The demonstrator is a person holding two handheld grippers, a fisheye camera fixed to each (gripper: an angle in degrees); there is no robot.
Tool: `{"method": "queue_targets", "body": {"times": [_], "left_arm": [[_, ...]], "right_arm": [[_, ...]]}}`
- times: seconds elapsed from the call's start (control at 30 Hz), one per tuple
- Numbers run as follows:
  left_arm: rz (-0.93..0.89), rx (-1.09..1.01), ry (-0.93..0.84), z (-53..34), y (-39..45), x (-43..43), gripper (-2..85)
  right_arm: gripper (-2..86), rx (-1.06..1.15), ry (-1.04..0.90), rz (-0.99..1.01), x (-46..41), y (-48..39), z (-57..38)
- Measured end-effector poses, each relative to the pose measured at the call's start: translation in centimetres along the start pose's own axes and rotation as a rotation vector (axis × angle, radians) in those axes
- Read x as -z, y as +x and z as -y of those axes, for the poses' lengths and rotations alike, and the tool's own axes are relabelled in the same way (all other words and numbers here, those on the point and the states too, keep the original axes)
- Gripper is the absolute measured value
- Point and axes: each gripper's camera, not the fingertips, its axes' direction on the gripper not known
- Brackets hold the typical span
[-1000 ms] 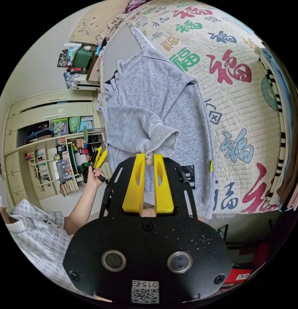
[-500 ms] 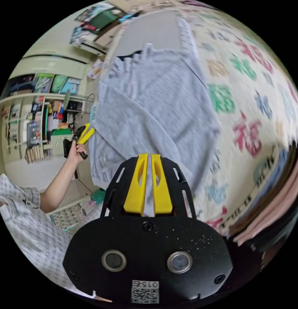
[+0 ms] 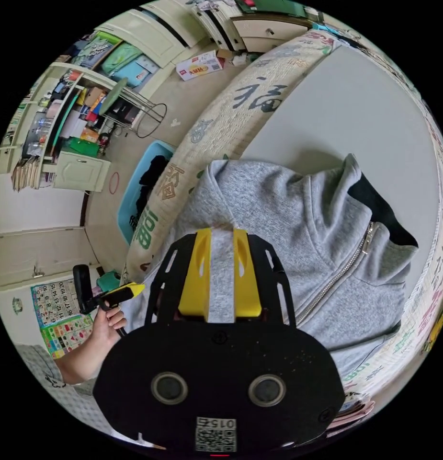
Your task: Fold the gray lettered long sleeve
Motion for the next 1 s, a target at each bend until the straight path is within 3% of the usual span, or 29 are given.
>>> {"method": "queue_targets", "body": {"times": [0.27, 0.4, 0.5, 0.6, 0.7, 0.83, 0.87, 1.0], "left_arm": [[-0.046, -0.009, 0.159, 0.8, 1.6, 1.6, 2.6], [0.063, 0.044, 0.073, 1.7, 2.0, 0.1, 3.6], [0.098, -0.025, 0.005, 2.3, 4.3, 0.8, 4.1], [0.289, -0.15, 0.012, 3.8, 9.1, 2.6, 4.8], [0.31, -0.414, 0.063, 7.0, 16.5, 1.3, 7.1], [0.229, -0.718, -0.147, 13.4, 25.7, -8.7, 11.8], [0.244, -0.79, -0.282, 14.6, 28.0, -12.6, 11.8], [0.342, -0.976, -0.496, 15.8, 33.2, -22.2, 12.4]], "right_arm": [[1.0, 0.091, 0.03, -0.104, 0.1, -6.5, 6.8], [2.8, 0.145, 0.011, -0.151, -0.3, -8.2, 8.1], [4.9, 0.187, 0.09, -0.067, 3.2, -5.9, 5.4], [5.4, 0.144, 0.19, -0.062, 8.0, 0.1, 1.2], [6.6, 0.021, 0.225, -0.123, 11.5, 8.6, -2.1], [11.3, -0.133, 0.177, -0.137, 12.5, 18.6, -4.5], [11.6, -0.137, 0.176, -0.126, 12.5, 19.4, -4.6], [13.3, -0.023, 0.163, -0.083, 11.2, 20.6, -3.8]]}}
